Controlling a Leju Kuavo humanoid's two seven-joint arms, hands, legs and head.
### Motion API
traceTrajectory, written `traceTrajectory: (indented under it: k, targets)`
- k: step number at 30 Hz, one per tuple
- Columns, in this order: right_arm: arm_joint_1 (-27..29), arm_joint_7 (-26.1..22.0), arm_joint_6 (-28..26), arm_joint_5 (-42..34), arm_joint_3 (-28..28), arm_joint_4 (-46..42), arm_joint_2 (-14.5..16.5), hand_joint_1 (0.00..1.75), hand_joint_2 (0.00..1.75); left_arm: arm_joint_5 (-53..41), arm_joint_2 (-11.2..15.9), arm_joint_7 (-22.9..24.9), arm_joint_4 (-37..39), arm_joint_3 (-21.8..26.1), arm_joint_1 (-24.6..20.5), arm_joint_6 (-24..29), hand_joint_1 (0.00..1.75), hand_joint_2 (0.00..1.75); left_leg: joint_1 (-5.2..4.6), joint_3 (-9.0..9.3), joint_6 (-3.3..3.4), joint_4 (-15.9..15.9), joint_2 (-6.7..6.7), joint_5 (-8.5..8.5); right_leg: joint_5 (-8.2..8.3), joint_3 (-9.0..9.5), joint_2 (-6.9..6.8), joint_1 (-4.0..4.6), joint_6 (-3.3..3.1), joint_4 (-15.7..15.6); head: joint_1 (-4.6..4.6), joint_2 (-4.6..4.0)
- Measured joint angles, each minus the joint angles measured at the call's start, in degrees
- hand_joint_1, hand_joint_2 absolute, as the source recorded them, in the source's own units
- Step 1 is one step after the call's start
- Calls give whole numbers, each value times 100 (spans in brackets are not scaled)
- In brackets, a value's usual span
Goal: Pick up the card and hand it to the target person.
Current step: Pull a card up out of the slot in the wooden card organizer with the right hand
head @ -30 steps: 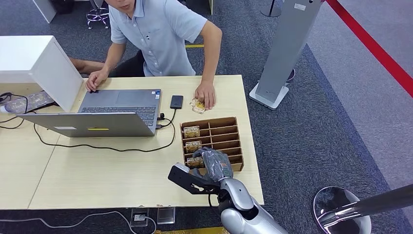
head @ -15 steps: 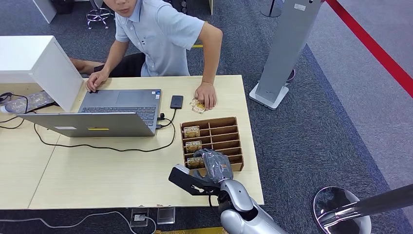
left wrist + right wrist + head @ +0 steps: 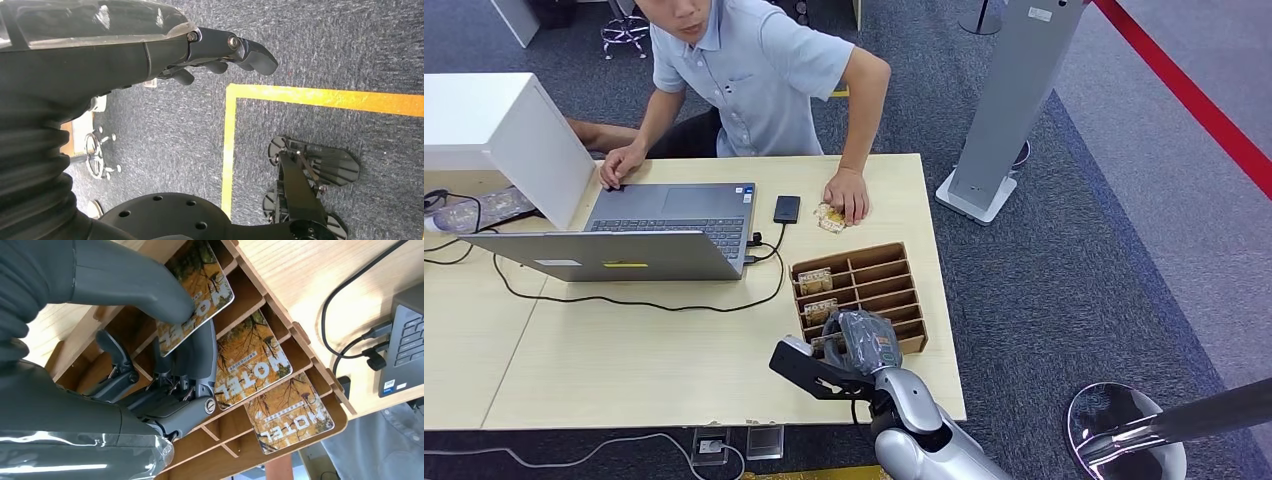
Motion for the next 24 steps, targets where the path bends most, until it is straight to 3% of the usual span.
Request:
traceTrajectory:
  k: [7, 10, 14, 17, 19, 22, 24]
  targets:
    - [72, -44, -255, 114, -84, -153, -67, 175, 175, -17, 1, -21, 21, -12, -4, 46, 0, 175, 2, 0, 0, -2, -3, 3, 3, 2, -2, 2, -1, -4, 0, 0]
    - [140, -279, -676, 236, -182, -272, -78, 175, 175, -12, -5, -27, 16, -5, -3, 50, 0, 175, 1, -1, 1, -1, -4, 2, 2, 1, -3, 1, 0, -2, 0, 0]
    - [489, -1508, -2239, 505, -598, -922, -110, 175, 175, -3, -52, -110, 17, 10, 2, 52, 0, 175, 0, -4, 1, 3, -8, 0, -1, -2, -8, 0, 1, 1, 0, 0]
    - [1231, -3227, -2371, 623, -1805, -1734, 382, 175, 175, -3, -73, -128, 16, 8, 3, 85, 0, 175, 0, -12, 0, 9, -17, -3, -8, -8, -17, 0, 0, 8, 0, 0]
    - [1499, -3949, -2371, 501, -2223, -1875, 623, 175, 175, 5, -76, -125, 14, 15, 3, 111, 0, 175, 1, -13, -1, 11, -24, -4, -12, -8, -22, 1, -2, 10, 0, 0]
    - [1379, -3958, -2371, 230, -2087, -1505, 622, 175, 175, 42, -64, -107, 13, 41, 4, 145, 0, 175, 0, -11, -2, 10, -16, -4, -10, -10, -15, 0, -3, 10, 0, 0]
    - [1127, -3632, -2371, 39, -1761, -1134, 503, 175, 175, 66, -52, -91, 11, 51, 5, 160, 0, 175, 0, -9, -2, 7, -9, -3, -6, -9, -9, 0, -4, 8, 0, 0]
